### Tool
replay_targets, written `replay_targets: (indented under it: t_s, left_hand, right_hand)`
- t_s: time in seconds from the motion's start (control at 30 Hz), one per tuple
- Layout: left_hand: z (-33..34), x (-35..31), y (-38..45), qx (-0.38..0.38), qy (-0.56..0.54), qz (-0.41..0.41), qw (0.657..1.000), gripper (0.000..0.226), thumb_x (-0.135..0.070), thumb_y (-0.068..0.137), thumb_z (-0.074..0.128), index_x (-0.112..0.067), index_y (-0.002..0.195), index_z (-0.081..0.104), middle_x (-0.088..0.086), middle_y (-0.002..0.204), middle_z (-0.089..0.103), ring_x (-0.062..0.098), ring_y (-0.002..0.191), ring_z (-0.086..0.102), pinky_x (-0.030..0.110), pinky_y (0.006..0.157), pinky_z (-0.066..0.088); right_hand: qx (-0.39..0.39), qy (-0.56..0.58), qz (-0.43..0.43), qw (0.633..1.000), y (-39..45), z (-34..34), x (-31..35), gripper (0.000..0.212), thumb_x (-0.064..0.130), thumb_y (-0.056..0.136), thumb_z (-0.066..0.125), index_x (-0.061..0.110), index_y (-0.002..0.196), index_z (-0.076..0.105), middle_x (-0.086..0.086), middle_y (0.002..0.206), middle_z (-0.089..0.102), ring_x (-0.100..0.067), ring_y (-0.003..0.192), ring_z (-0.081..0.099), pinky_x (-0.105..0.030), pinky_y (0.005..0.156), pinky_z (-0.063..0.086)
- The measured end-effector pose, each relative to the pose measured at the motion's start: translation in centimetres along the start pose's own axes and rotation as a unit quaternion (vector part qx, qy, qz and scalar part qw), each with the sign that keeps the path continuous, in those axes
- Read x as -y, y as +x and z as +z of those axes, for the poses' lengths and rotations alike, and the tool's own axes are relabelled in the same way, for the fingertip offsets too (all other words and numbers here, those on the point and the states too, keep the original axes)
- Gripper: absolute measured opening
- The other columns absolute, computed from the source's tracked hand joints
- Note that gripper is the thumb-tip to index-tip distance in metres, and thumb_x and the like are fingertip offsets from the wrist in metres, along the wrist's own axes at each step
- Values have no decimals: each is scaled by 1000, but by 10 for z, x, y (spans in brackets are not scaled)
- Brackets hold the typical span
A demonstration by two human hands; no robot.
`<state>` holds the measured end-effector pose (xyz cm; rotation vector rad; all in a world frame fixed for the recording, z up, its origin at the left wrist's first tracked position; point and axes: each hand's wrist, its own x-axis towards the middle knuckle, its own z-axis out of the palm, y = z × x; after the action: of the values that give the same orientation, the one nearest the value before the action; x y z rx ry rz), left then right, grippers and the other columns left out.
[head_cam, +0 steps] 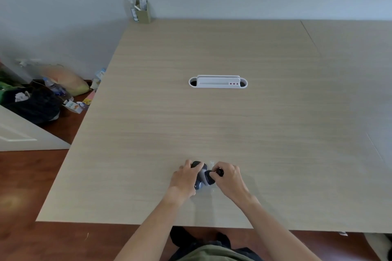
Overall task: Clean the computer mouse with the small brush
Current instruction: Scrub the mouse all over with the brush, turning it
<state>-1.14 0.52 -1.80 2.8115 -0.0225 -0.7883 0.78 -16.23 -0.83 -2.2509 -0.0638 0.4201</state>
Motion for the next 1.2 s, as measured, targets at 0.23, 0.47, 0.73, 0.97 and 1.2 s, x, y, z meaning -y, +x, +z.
replay_targets:
  t_s: [0.23,0.47,0.73,0.97,1.2]
  left_hand:
    - [2,3,-1,4,-130,-36,991,98,-18,61,82,-27,145,33,5,127,39,30,110,55,41,90,53]
    - [5,3,-6,-21,-178,-54,982,103,-22,57,84,-27,146,33,5,122,41,29,107,56,39,92,52]
    - [11,3,-8,-40,-215,-59,974,100,-39,58,84,-28,144,34,5,121,40,29,110,52,37,95,50]
    - [11,2,-7,-52,-221,-68,971,93,-23,66,76,-21,144,26,6,128,49,28,118,51,41,92,50]
    - [8,-2,-4,-49,-170,-102,979,45,-9,69,71,-10,109,50,8,111,55,28,103,55,35,81,50]
  right_hand:
    - [-69,47,17,996,0,-2,-2,11,8,83,65,5,73,66,-8,64,63,-16,56,47,-22,51,37]
    - [14,11,38,999,-8,0,-5,14,9,81,66,10,67,70,-1,65,66,-8,54,51,-15,51,41]
    - [27,11,41,999,-7,2,4,14,8,80,63,9,69,72,-2,64,67,-11,55,53,-15,50,41]
    - [-53,61,19,997,7,-2,12,7,8,84,65,7,78,69,4,66,63,-5,59,51,-11,55,39]
    - [-89,8,17,996,16,-8,-1,11,4,84,60,7,74,63,-4,66,60,-16,58,47,-23,53,35]
